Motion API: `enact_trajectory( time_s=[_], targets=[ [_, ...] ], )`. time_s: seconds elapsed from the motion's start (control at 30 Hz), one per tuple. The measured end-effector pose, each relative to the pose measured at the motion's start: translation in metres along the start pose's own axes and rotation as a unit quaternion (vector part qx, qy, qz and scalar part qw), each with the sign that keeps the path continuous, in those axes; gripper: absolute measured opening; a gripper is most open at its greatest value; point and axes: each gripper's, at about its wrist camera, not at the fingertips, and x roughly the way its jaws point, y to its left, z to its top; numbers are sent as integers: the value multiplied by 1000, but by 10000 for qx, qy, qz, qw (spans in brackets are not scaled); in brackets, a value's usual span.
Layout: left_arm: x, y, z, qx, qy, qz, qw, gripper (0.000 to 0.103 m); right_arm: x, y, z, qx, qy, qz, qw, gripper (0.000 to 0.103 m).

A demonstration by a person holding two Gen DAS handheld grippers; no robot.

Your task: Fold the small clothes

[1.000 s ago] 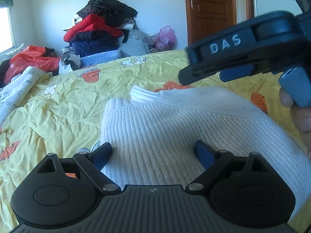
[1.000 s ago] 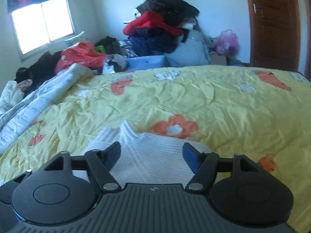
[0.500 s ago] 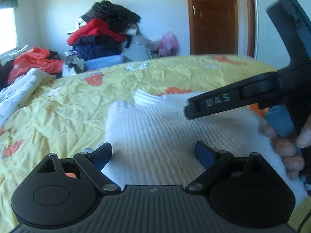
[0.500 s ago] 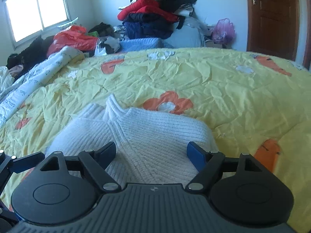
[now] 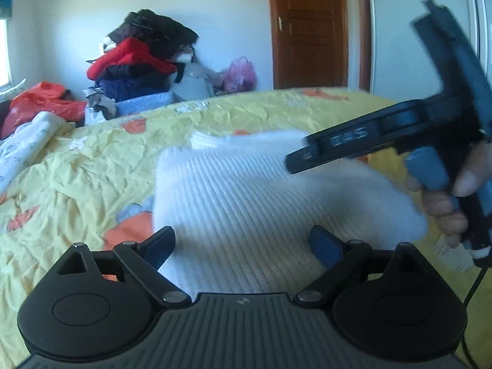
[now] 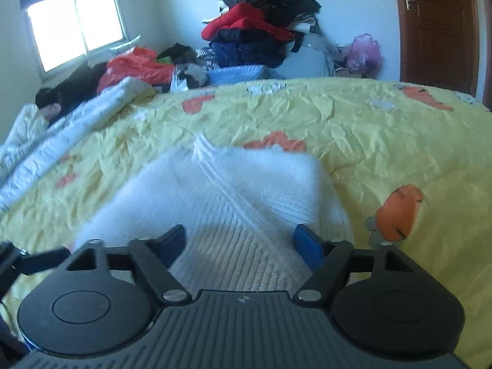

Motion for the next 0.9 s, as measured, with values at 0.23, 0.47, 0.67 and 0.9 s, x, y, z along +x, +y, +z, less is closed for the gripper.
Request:
enact_trajectory(
  time_s=[0.23, 0.47, 0.67, 0.9],
  targets=[
    [-42, 9, -44, 449, -116, 426, 9980, 95, -71, -41, -25, 654, 6, 389, 9971, 75],
    [-10, 20, -51, -43, 316, 695, 9971, 73, -67, -25, -49, 111, 363, 316, 9988, 50],
    [-10, 27, -46, -3, 329, 519, 9981, 42, -77, -13, -41, -274, 448, 609, 9968, 14],
    [-22, 22, -48, -35, 251, 449, 9987, 43, -74, -35, -55, 378, 296, 557, 9973, 33]
  ],
)
